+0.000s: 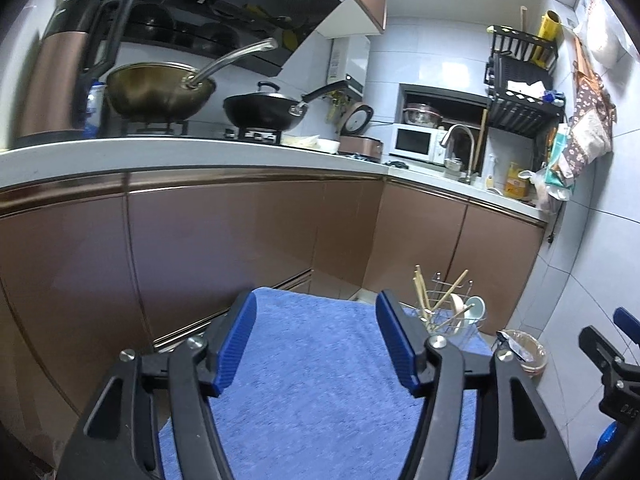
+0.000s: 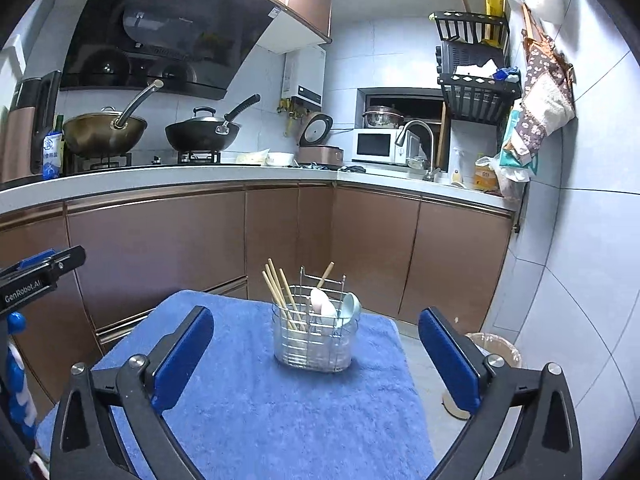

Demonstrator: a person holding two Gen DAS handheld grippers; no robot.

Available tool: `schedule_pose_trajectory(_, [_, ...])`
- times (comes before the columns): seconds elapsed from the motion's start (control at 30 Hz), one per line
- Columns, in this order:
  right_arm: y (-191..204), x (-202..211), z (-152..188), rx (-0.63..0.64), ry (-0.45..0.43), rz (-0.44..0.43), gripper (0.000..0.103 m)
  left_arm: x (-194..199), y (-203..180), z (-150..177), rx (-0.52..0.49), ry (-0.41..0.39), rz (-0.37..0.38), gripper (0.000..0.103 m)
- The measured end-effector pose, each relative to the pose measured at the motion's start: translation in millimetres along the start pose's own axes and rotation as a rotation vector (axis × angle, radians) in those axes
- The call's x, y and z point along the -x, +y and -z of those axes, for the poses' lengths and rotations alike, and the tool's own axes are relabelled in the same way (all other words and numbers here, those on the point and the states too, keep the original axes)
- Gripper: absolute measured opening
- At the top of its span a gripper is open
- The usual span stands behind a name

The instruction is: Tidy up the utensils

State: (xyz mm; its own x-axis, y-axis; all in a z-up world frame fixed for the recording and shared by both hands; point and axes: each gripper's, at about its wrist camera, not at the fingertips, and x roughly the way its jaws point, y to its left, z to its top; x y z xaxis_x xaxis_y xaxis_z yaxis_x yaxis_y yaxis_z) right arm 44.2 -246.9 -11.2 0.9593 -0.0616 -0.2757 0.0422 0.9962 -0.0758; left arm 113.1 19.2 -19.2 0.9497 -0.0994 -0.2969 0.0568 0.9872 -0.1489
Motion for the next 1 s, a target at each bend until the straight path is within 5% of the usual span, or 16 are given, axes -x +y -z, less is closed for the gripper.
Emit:
schedule_pose_trajectory(0.5, [-15,23,13,-0.028,-0.002,0.026,0.103,24,19,10,-0.022,-0.040,-0.159,0.067])
schedule_pose_trajectory(1.0, [-28,22,18,-0.067,-0.001,0.040,0.103,23,4,14,-0.093,-0.036,-0.113,0.067])
